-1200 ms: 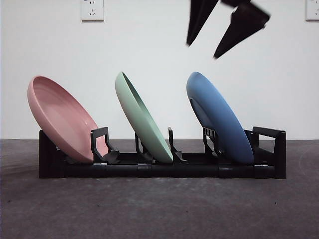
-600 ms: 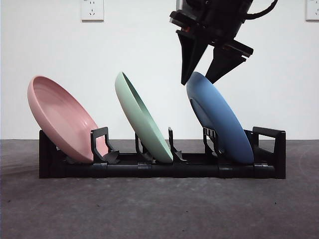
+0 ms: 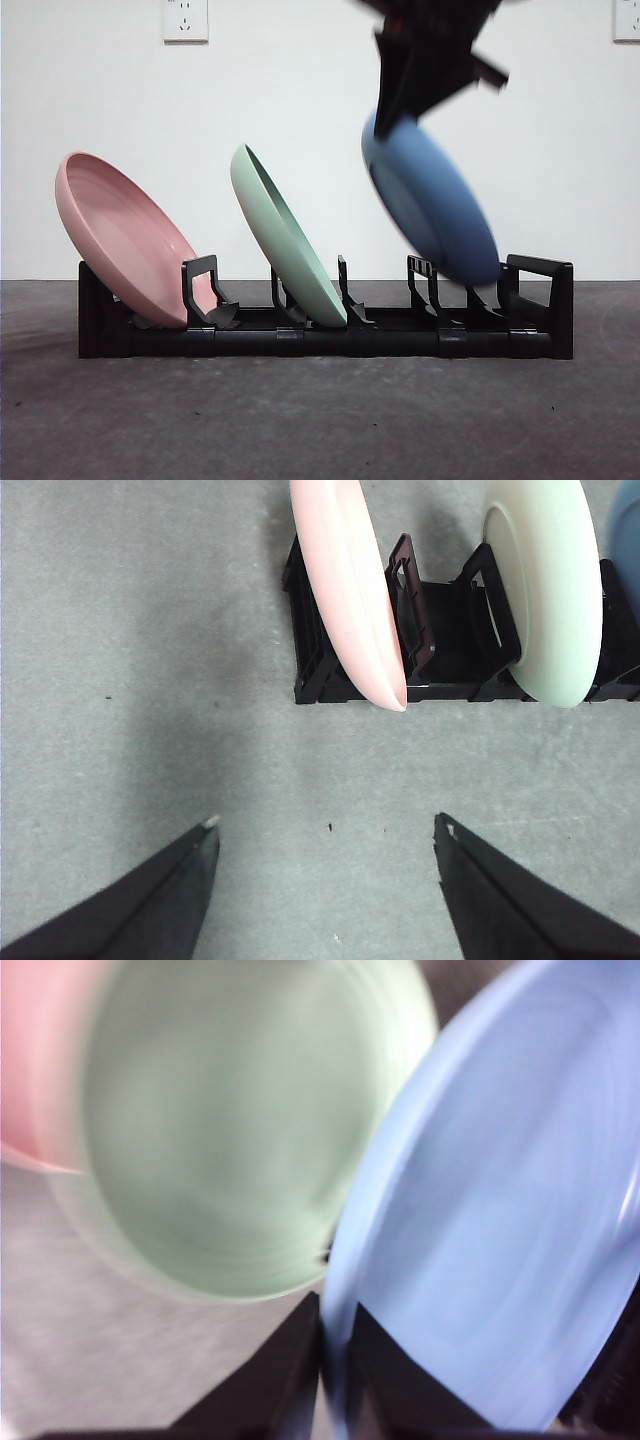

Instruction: Place the plate

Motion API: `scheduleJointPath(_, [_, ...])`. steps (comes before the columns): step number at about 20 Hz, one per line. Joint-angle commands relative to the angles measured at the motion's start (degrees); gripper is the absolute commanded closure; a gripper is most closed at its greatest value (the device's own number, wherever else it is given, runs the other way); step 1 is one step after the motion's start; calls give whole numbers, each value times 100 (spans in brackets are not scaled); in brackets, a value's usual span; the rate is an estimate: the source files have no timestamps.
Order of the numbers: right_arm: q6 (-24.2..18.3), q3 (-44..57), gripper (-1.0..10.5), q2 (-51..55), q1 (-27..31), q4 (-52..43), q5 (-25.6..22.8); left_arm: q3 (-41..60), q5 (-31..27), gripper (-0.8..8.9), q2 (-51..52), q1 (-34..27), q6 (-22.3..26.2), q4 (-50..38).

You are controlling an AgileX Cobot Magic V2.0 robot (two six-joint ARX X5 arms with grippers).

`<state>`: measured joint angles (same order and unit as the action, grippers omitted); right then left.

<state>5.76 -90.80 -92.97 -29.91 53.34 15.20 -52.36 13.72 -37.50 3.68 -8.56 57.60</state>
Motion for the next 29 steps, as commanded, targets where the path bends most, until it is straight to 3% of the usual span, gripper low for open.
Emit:
scheduleJointPath(1, [-249, -313, 931, 356, -109, 229, 2, -127, 28, 469, -24, 20, -2, -61])
scheduleJointPath(5, [-476, -326, 931, 1123, -398, 575, -17, -127, 28, 469, -24, 20, -2, -59])
scheduleJointPath(7, [-501, -170, 931, 1615, -721, 664, -297, -127, 28, 469, -24, 20, -2, -59])
scheduleJointPath(12, [-487, 1836, 931, 3523, -1906, -109, -1687, -127, 28, 469, -26, 20, -2, -61])
scheduleJointPath(16, [-162, 3390, 931, 4822, -3047, -404, -2955, -127, 28, 469, -26, 20, -2, -59])
scheduleJointPath(18, [-17, 3950, 931, 5167, -3626, -363, -3359, -127, 28, 469, -26, 20, -2, -59])
scheduleJointPath(20, [177, 4325, 931, 5156, -4192, -256, -3482, -127, 28, 469, -24, 20, -4, -57])
scheduleJointPath(24, [50, 4507, 931, 4234, -5088, -328, -3536, -127, 28, 469, -26, 20, -7, -55])
scheduleJointPath(29, [-337, 4494, 931, 2769, -5257, -1187, -3156, -127, 28, 469, -26, 20, -4, -28])
